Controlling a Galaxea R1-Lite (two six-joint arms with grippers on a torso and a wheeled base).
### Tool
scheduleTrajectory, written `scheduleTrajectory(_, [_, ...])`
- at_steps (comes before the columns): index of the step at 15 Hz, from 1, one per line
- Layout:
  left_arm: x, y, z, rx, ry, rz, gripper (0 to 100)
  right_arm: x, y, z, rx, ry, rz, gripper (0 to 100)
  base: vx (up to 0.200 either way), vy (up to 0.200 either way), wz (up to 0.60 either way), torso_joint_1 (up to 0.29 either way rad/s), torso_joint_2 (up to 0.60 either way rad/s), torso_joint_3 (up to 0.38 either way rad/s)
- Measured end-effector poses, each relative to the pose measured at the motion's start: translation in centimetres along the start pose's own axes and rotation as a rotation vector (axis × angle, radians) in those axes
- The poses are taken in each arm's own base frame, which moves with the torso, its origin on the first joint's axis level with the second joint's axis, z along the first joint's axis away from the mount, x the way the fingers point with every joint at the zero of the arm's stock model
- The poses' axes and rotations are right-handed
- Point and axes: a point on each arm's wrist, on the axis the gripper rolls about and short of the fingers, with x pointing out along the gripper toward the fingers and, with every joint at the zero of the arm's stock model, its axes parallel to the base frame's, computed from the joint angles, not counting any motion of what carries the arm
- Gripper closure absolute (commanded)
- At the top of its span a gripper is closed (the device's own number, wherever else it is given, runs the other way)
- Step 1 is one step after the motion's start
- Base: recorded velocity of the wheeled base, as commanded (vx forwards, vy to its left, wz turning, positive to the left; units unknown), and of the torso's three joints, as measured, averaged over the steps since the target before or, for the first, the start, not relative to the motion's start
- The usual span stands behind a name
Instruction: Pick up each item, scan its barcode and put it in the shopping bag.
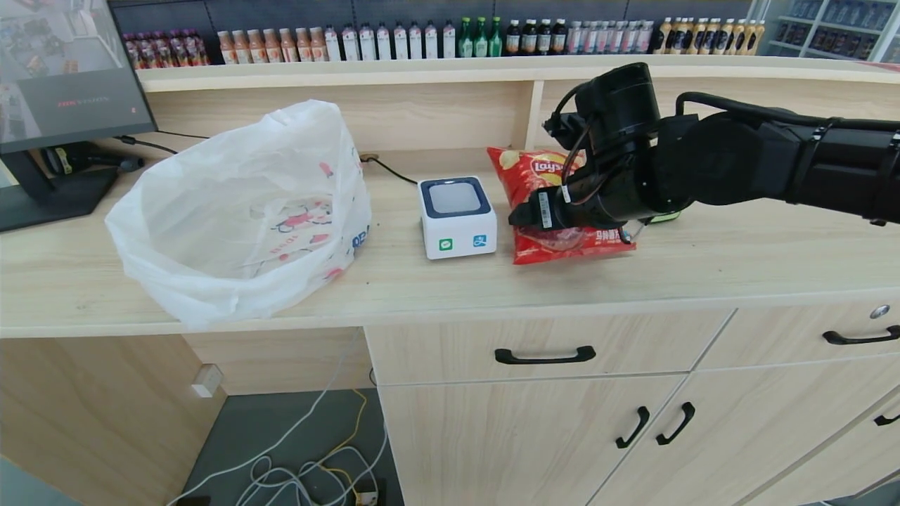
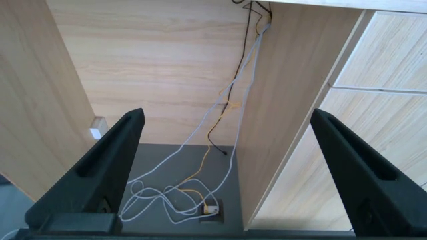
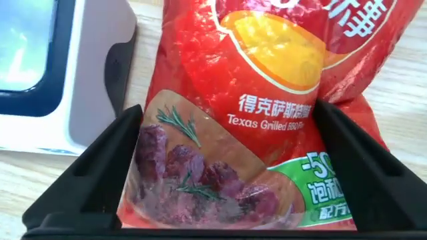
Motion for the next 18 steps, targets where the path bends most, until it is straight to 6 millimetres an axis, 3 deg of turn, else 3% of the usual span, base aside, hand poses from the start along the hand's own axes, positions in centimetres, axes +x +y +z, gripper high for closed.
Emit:
scheduleTrajectory(5, [0.0, 0.0, 0.0, 0.000, 0.000, 0.000, 0, -0.2, -0.4, 0.3, 0.006, -0.015, -0.007, 0, 0.000, 0.000, 0.00, 0.000, 0.00, 0.000])
scheduleTrajectory(10, [0.0, 0.0, 0.0, 0.000, 0.000, 0.000, 0, 3.1, -0.4, -1.4, -0.006, 0.049, -0.030, 0, 0.000, 0.000, 0.00, 0.000, 0.00, 0.000])
scheduleTrajectory(13, [0.0, 0.0, 0.0, 0.000, 0.000, 0.000, 0, 3.9, -0.3, -2.0, -0.011, 0.074, -0.033, 0, 0.000, 0.000, 0.00, 0.000, 0.00, 0.000])
scheduleTrajectory(14, [0.0, 0.0, 0.0, 0.000, 0.000, 0.000, 0, 3.9, -0.3, -2.0, -0.012, 0.076, -0.032, 100, 0.000, 0.000, 0.00, 0.000, 0.00, 0.000])
scheduleTrajectory(18, [0.0, 0.0, 0.0, 0.000, 0.000, 0.000, 0, 3.4, -0.2, -1.9, -0.012, 0.076, -0.026, 100, 0.000, 0.000, 0.00, 0.000, 0.00, 0.000])
